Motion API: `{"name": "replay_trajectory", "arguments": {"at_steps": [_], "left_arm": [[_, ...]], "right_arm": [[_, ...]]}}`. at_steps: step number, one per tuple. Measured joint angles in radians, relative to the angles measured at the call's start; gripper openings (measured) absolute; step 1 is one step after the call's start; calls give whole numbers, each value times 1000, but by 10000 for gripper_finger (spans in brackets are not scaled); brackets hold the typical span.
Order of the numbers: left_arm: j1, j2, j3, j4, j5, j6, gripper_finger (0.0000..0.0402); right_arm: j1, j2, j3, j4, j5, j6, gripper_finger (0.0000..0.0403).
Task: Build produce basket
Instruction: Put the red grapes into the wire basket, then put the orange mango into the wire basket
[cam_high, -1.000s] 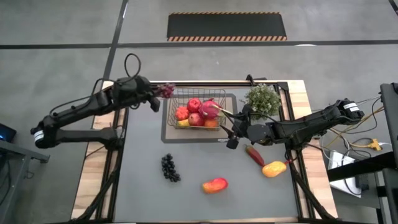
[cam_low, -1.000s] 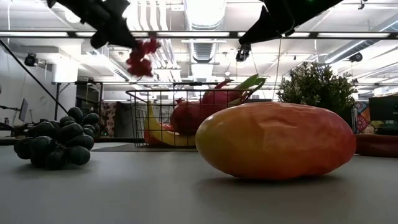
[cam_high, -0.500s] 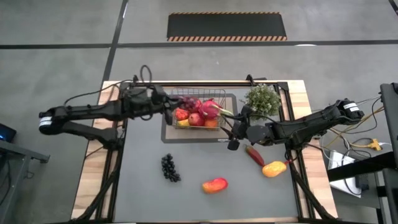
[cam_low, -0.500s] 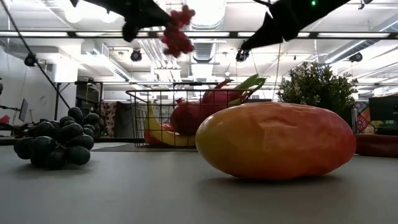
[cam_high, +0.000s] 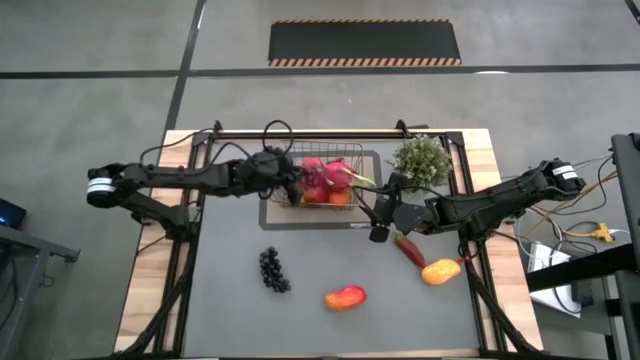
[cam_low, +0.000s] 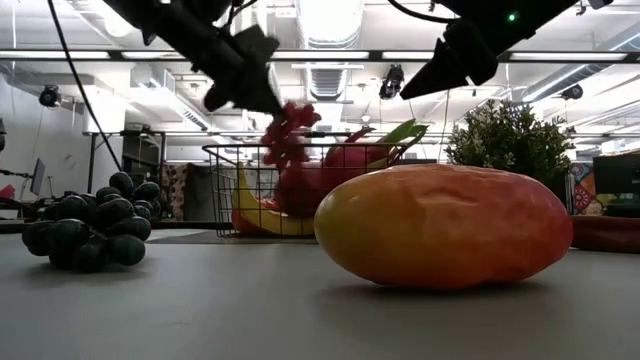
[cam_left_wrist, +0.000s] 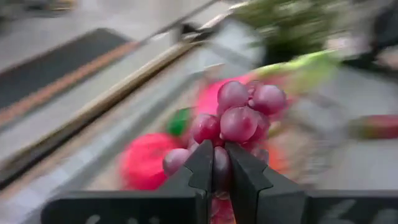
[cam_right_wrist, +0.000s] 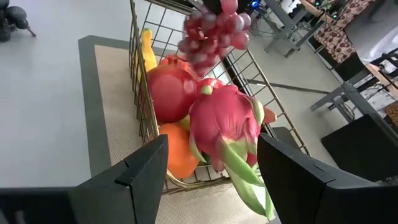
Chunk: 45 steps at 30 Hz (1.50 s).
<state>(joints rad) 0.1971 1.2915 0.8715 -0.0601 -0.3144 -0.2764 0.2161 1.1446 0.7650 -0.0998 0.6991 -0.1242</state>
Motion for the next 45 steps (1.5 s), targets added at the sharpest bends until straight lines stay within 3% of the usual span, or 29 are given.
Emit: {"name": "replay_trajectory", "arguments": {"at_steps": [3, 6, 19, 32, 40, 45], "left_arm": [[7, -7, -4, -65, -147, 7, 12], [15, -9, -10, -62, -196, 37, 13], [85, 102, -7, -54, -199, 48, 18], [91, 132, 1, -56, -192, 109, 133], [62, 94, 39, -55, -146, 137, 142], [-28, 37, 38, -33, -104, 144, 142]], "right_arm": [[0, 0, 0, -1, 0, -1, 231], [0, 0, 0, -2, 0, 0, 231], [0, 0, 0, -59, 0, 79, 231], [5, -3, -1, -60, -2, 89, 231], [47, -5, 4, -37, -187, 194, 231], [112, 10, 4, -36, -210, 266, 231]]}}
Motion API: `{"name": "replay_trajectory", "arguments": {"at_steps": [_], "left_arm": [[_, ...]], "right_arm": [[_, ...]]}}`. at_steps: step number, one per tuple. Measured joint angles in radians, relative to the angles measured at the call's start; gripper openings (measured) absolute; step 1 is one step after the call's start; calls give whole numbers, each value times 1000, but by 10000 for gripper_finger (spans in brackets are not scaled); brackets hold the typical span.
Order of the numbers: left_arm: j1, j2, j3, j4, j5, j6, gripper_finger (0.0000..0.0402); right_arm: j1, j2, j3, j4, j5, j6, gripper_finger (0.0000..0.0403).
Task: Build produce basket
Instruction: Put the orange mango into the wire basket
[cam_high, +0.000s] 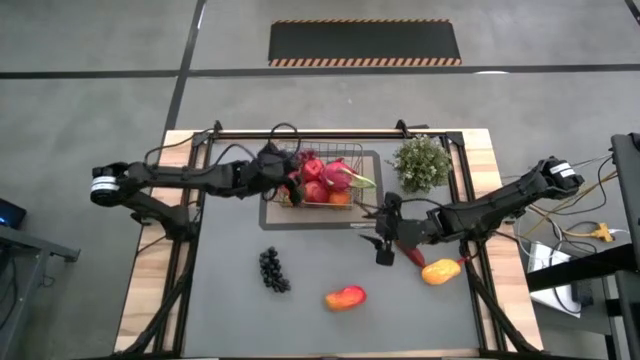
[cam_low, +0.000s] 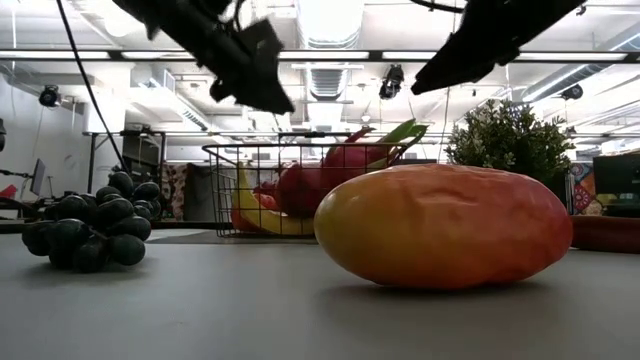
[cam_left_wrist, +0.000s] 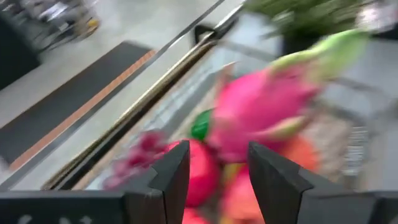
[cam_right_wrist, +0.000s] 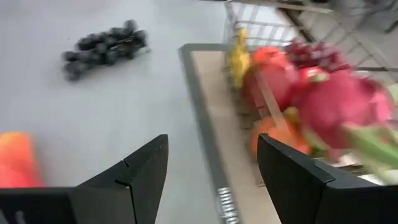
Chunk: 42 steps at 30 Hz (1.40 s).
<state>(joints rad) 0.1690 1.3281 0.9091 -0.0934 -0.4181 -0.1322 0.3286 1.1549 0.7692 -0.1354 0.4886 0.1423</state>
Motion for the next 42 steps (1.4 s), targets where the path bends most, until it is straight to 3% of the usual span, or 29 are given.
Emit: {"name": "replay_trajectory", "arguments": {"at_steps": [12, 17, 22, 28, 34, 42], "left_arm": [[-314, -4, -55, 274, 5, 15, 142], [-405, 10, -56, 368, 5, 15, 142], [-490, 10, -58, 425, 2, 8, 142], [-601, 39, -105, 601, -1, 14, 142], [-648, 99, -149, 785, -2, 16, 142], [-651, 133, -151, 826, -3, 16, 142]], "right_arm": [[140, 148, 2, 154, -2, 42, 236], [158, 197, 8, 166, -5, 65, 280], [164, 220, 38, 162, -145, 70, 335], [170, 273, 79, 102, -209, 67, 352], [189, 353, 117, 90, -286, 100, 342], [236, 514, 218, 85, -291, 116, 332]]}}
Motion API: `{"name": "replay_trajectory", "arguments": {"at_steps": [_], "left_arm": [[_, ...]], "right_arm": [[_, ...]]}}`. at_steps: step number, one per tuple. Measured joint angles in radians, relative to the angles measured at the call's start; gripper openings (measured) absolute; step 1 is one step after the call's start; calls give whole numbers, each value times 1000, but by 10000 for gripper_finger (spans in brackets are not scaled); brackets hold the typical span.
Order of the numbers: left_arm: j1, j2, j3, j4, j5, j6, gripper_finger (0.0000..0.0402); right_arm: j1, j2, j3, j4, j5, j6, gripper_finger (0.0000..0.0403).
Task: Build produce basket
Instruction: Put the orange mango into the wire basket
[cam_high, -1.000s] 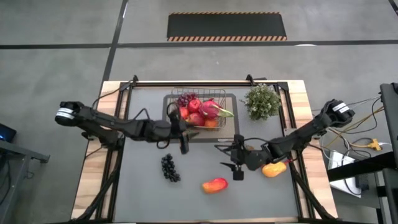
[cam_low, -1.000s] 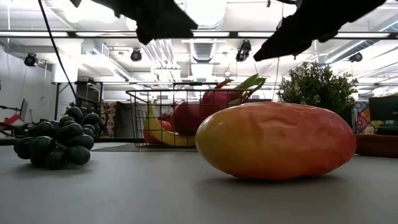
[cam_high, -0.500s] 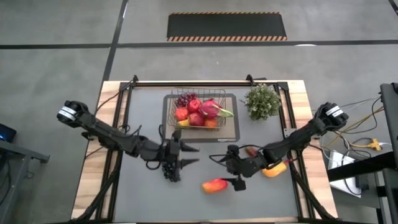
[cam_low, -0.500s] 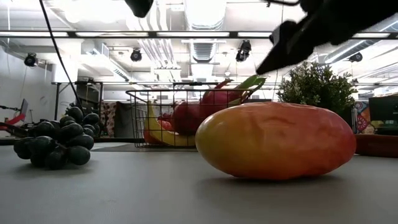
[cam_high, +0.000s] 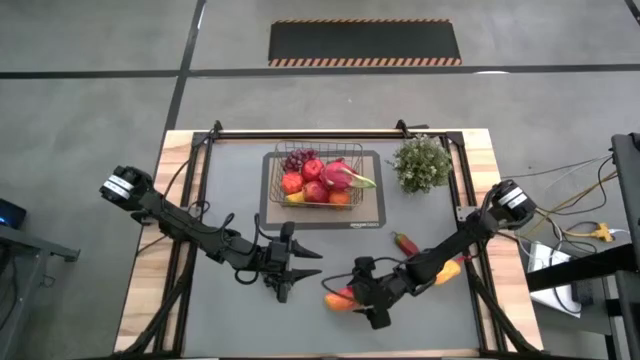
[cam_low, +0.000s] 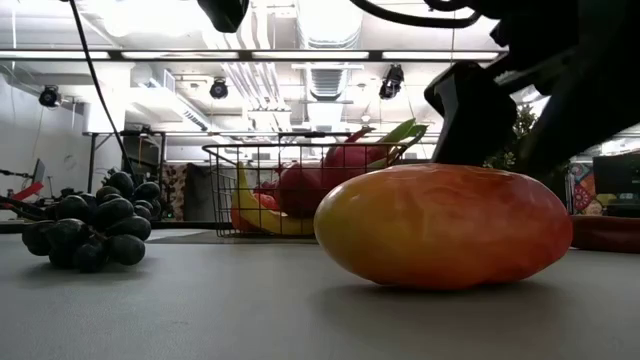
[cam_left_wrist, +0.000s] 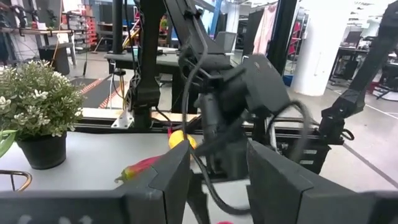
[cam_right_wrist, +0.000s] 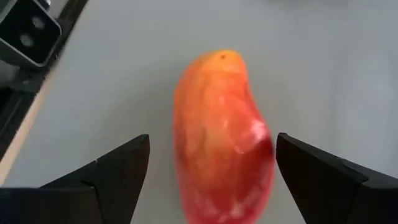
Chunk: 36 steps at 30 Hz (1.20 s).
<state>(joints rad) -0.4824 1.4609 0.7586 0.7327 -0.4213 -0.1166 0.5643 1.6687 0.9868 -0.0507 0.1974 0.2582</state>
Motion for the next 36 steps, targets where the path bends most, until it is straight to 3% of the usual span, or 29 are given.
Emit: {"name": "replay_trajectory", "arguments": {"at_steps": [11, 18, 22, 31, 36], "left_arm": [[0, -1, 0, 1, 0, -1, 142], [0, -1, 0, 12, 0, -1, 142], [12, -1, 0, 39, -7, 0, 142], [25, -2, 0, 54, -11, 48, 143], [26, -19, 0, 53, -11, 77, 175]], "right_arm": [[-6, 83, 58, -56, 11, 33, 321], [-6, 77, 55, -57, 12, 2, 222], [-6, 66, 54, -54, 15, -74, 212], [-18, -33, 10, 5, 246, -231, 216], [-35, -138, -86, 118, 298, -293, 218]]}}
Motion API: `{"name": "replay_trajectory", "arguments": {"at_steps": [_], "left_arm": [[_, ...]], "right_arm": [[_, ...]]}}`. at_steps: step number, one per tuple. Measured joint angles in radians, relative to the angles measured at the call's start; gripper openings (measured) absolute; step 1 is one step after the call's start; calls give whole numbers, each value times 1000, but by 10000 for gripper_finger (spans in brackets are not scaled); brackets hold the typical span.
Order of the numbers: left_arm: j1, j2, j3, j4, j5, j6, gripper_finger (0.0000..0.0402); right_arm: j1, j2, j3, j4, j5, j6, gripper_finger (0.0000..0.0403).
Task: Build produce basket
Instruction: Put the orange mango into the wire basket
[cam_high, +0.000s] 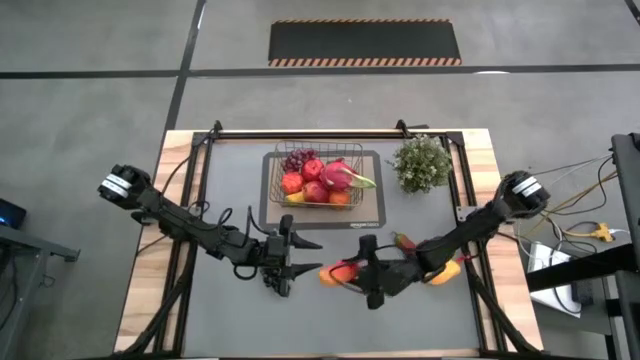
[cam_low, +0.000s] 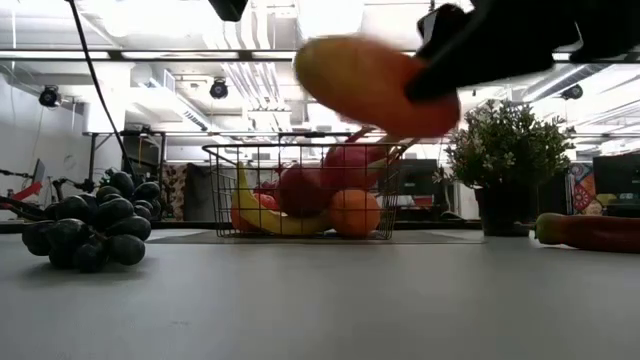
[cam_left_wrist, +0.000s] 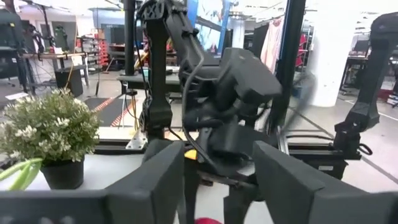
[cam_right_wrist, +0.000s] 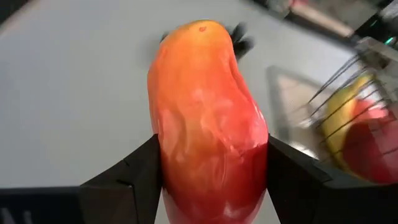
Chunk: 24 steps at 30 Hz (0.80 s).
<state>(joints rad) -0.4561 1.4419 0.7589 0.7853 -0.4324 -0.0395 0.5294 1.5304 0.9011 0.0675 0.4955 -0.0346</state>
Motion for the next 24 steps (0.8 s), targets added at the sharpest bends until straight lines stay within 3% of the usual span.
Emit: {"name": "replay_trajectory", "arguments": {"at_steps": [8, 15, 19, 24], "left_arm": [[0, -4, -22, -16, -7, 33, 266], [7, 33, -33, 71, -7, 46, 276], [12, 93, -25, 162, -11, 71, 276], [19, 185, -13, 328, -11, 106, 276]], "right_arm": [[-37, -129, -216, 510, 3, -86, 217], [-45, -76, -355, 945, -2, -176, 217], [-56, -32, -367, 1080, -3, -248, 217], [-69, -10, -344, 1096, -4, -281, 217]]}}
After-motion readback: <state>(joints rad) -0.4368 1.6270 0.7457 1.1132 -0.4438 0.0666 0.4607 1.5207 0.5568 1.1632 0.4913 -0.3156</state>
